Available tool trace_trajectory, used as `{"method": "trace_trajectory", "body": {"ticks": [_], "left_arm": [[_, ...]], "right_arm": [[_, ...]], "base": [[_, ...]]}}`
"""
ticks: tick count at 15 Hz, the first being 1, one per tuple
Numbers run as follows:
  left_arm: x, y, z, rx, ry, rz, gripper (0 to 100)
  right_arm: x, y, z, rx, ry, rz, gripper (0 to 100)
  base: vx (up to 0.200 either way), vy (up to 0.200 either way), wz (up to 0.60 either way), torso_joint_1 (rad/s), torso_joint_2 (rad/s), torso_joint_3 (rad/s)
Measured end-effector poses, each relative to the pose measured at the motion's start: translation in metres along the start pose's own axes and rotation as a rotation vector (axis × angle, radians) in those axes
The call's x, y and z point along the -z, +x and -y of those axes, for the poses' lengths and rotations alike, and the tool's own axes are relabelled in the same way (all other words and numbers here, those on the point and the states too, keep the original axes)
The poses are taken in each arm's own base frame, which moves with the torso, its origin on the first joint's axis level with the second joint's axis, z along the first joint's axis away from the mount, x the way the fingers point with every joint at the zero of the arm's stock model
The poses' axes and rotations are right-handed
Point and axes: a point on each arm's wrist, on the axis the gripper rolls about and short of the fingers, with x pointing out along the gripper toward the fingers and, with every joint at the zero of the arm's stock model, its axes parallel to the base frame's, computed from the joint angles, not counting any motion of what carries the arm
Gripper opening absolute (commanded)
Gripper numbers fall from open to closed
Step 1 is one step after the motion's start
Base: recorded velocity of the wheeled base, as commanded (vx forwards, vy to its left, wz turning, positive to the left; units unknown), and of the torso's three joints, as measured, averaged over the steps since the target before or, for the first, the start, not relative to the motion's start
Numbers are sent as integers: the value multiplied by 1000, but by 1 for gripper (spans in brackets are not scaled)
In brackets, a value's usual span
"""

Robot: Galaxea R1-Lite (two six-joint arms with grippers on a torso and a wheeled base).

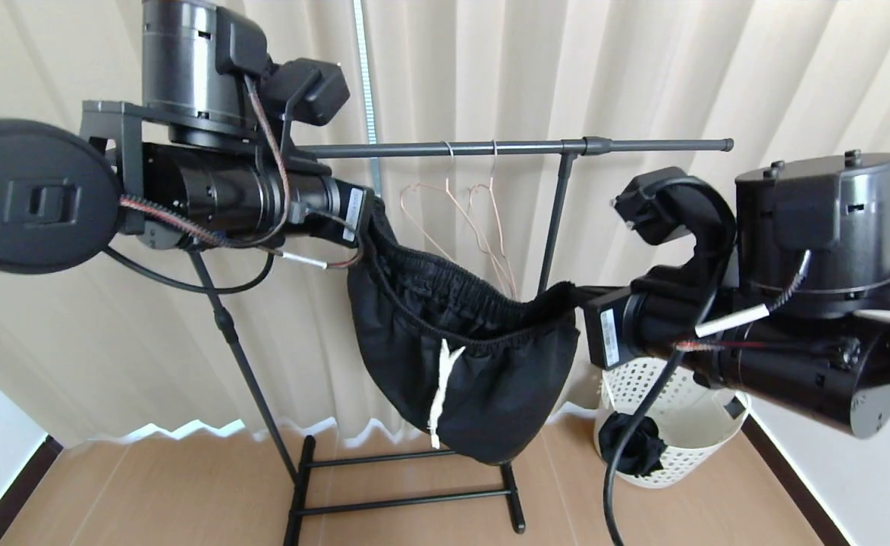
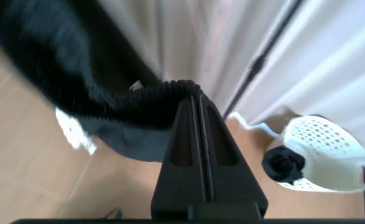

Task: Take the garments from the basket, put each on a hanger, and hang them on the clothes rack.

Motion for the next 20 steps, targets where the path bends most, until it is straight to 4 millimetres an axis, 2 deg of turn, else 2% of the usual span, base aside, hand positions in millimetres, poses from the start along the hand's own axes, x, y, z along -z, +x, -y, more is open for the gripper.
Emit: {"method": "trace_trajectory", "body": {"ticks": [3, 5, 7, 11, 15, 17, 20], "left_arm": [[33, -20, 11, 38, 37, -90, 0], [56, -33, 27, 93, 69, -152, 0], [70, -45, 45, 145, 83, -183, 0], [86, -63, 89, 275, 10, -231, 0], [87, -60, 133, 292, -103, -247, 0], [88, -57, 144, 304, -110, -251, 0], [89, -52, 145, 245, -100, -249, 0]], "right_arm": [[-13, 18, 16, 75, 76, 36, 0], [-19, 32, 17, 116, 149, 88, 0], [-22, 46, 13, 136, 210, 127, 0], [-22, 72, -11, 141, 322, 194, 0], [-16, 85, -33, 104, 354, 181, 0], [-15, 87, -34, 103, 350, 175, 0], [-16, 86, -32, 112, 350, 178, 0]], "base": [[0, 0, 0, 0, 0, 0], [0, 0, 0, 0, 0, 0], [0, 0, 0, 0, 0, 0], [0, 0, 0, 0, 0, 0], [0, 0, 0, 0, 0, 0], [0, 0, 0, 0, 0, 0], [0, 0, 0, 0, 0, 0]]}}
